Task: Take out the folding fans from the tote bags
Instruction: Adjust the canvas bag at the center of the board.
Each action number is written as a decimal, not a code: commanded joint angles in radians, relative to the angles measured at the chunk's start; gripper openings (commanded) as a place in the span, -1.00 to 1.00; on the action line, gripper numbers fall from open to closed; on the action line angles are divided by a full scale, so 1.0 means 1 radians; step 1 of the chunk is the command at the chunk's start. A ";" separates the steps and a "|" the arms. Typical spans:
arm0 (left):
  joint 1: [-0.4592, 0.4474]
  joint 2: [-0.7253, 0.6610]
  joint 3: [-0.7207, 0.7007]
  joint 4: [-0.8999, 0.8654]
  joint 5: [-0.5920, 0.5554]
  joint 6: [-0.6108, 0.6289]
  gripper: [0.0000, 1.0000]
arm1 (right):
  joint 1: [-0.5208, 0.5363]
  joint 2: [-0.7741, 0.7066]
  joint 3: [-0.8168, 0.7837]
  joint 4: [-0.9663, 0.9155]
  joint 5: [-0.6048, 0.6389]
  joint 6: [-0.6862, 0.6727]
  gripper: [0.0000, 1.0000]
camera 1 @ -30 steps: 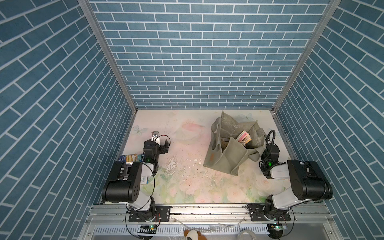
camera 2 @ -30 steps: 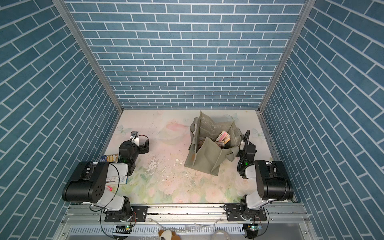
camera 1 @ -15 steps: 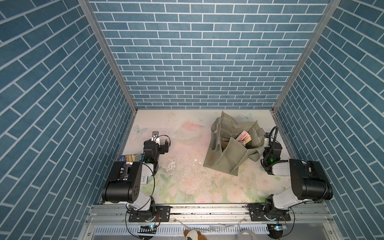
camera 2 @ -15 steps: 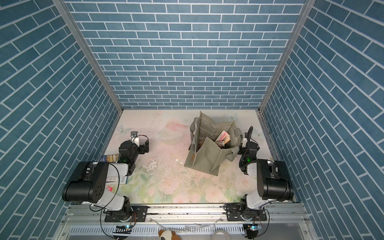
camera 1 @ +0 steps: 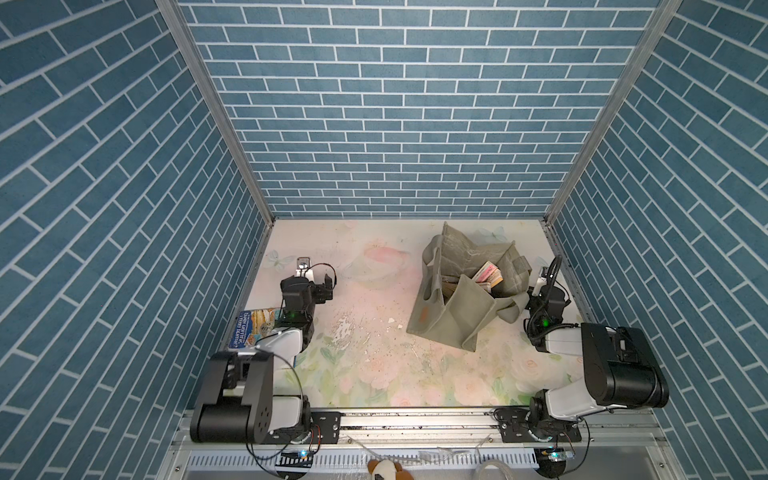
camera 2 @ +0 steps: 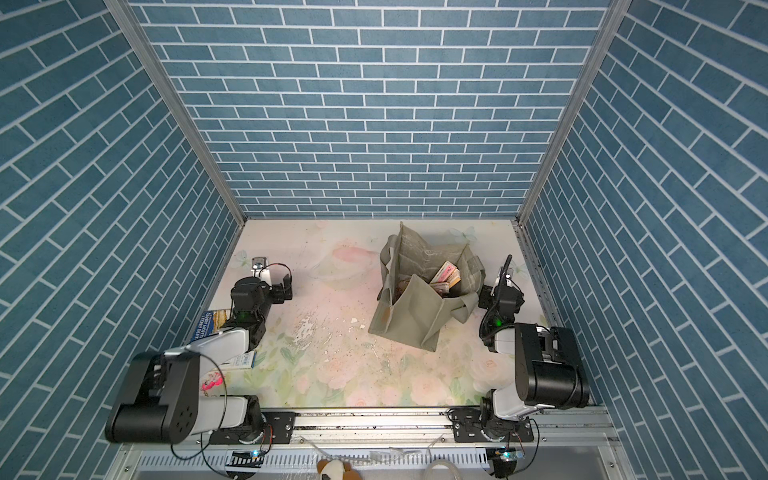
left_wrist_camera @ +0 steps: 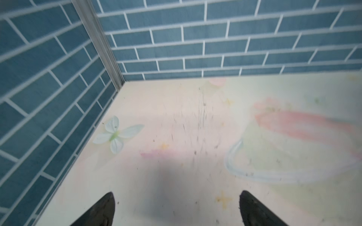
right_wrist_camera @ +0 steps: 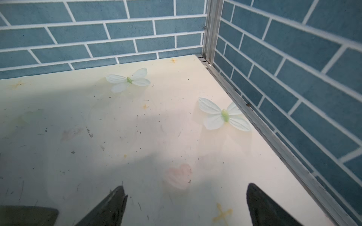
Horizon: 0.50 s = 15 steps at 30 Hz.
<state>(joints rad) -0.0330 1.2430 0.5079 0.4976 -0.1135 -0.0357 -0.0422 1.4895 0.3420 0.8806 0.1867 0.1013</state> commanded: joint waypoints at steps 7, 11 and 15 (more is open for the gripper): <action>0.001 -0.198 0.037 -0.275 -0.001 -0.387 0.99 | -0.026 -0.468 0.185 -0.494 0.217 0.175 0.97; 0.057 -0.206 0.017 -0.216 0.109 -0.485 0.99 | -0.033 -0.523 0.437 -0.821 0.212 0.206 0.96; 0.059 -0.192 0.156 -0.382 0.280 -0.543 0.69 | -0.035 -0.537 0.633 -1.088 0.093 0.279 0.85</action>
<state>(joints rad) 0.0223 1.0458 0.5636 0.2241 0.0273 -0.4835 -0.0731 0.9684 0.8982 0.0853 0.3492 0.2970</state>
